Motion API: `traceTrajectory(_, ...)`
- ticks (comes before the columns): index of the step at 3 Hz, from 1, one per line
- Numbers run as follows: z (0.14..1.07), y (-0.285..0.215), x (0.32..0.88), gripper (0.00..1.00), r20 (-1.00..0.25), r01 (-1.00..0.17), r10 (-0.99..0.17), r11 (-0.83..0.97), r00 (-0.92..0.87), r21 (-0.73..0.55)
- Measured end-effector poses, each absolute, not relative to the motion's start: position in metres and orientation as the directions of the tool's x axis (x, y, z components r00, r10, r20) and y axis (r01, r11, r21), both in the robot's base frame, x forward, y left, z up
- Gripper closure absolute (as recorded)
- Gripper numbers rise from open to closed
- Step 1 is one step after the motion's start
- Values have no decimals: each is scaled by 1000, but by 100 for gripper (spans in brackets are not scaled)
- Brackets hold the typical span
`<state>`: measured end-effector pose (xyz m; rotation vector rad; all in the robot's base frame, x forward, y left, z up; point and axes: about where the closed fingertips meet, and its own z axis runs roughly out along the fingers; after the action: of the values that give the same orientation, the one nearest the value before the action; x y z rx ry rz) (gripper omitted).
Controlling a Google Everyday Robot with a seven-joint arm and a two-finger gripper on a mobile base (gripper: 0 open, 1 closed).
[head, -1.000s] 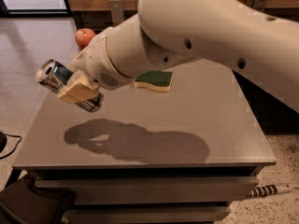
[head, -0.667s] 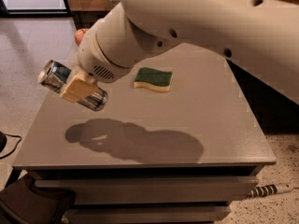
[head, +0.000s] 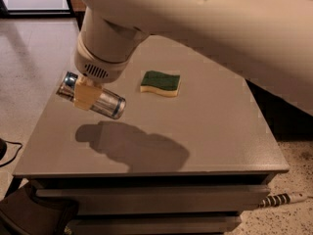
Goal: Knock redbull can over
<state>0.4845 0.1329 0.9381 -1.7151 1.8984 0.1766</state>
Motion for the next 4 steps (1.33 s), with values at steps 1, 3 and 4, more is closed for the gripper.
traceTrajectory(1, 923, 131, 490, 100, -405, -948, -912, 187, -70, -258)
traceTrajectory(3, 871, 144, 501, 100, -402, -963, -912, 177, -82, -204)
traceTrajectory(4, 847, 155, 505, 100, -437, -968, -897, 166, -68, -190)
